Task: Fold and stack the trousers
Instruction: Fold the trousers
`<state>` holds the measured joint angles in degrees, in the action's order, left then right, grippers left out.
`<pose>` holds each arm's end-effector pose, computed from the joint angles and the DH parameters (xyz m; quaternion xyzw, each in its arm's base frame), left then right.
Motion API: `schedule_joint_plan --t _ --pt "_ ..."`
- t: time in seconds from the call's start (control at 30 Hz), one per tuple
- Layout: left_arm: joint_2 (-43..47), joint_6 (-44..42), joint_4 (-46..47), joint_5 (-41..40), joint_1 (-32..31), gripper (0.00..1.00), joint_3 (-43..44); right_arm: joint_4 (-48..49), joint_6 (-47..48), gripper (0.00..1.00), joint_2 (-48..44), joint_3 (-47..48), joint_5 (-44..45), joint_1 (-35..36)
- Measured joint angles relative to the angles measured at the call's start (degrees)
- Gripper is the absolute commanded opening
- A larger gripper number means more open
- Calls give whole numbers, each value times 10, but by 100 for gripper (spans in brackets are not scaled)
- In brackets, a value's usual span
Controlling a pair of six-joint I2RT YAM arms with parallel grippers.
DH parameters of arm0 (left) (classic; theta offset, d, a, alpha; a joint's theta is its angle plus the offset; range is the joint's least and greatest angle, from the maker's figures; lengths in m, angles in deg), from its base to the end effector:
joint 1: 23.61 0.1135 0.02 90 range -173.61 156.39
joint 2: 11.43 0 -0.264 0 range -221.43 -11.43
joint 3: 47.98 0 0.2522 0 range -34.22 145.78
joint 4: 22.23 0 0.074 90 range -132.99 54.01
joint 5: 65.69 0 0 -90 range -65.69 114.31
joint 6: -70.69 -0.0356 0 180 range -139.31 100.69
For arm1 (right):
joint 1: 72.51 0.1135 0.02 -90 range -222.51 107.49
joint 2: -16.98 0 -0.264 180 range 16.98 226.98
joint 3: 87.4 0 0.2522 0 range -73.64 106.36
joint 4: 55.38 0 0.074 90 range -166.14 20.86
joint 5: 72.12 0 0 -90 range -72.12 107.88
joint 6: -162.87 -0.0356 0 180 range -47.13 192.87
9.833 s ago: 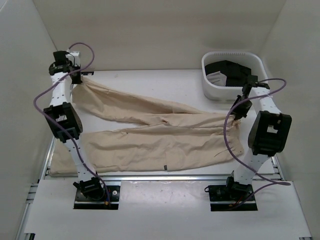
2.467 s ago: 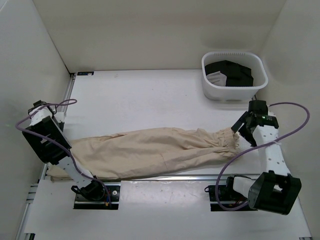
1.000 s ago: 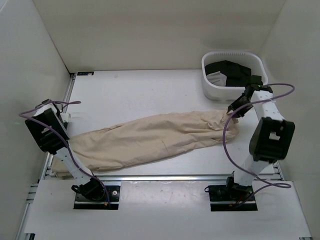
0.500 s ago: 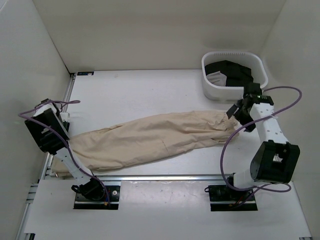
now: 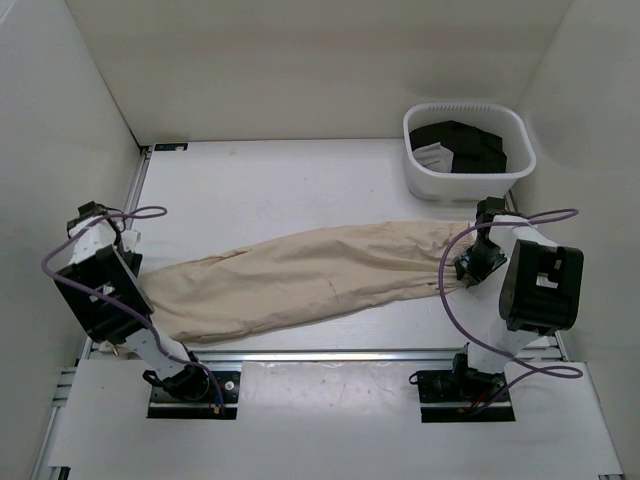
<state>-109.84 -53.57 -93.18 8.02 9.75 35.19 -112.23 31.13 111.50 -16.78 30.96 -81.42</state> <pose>0.2527 0.1783 0.2004 -0.0031 -0.9894 -0.1360 0.0515 0.2841 -0.0527 0.1672 0.4319 0.8912 -0.0863 0.1089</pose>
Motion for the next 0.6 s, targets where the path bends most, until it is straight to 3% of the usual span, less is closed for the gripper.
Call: schedule_joint_plan --t 0.1,0.2,0.33,0.47,0.6 --pt "60 -24 -8 -14 0 74 -46 13 0 15 15 0 -3 -1" --pt "111 -47 -14 -30 0 77 -93 13 1 12 15 0 -2 -1" --pt "160 -70 -19 -37 0 78 -170 -1 5 0 0 2 1 -1" --pt "158 -77 -2 -41 0 75 -260 -53 9 0 -61 33 3 -1" --pt "93 -57 24 -37 0 69 -270 -79 16 0 -141 102 3 1"
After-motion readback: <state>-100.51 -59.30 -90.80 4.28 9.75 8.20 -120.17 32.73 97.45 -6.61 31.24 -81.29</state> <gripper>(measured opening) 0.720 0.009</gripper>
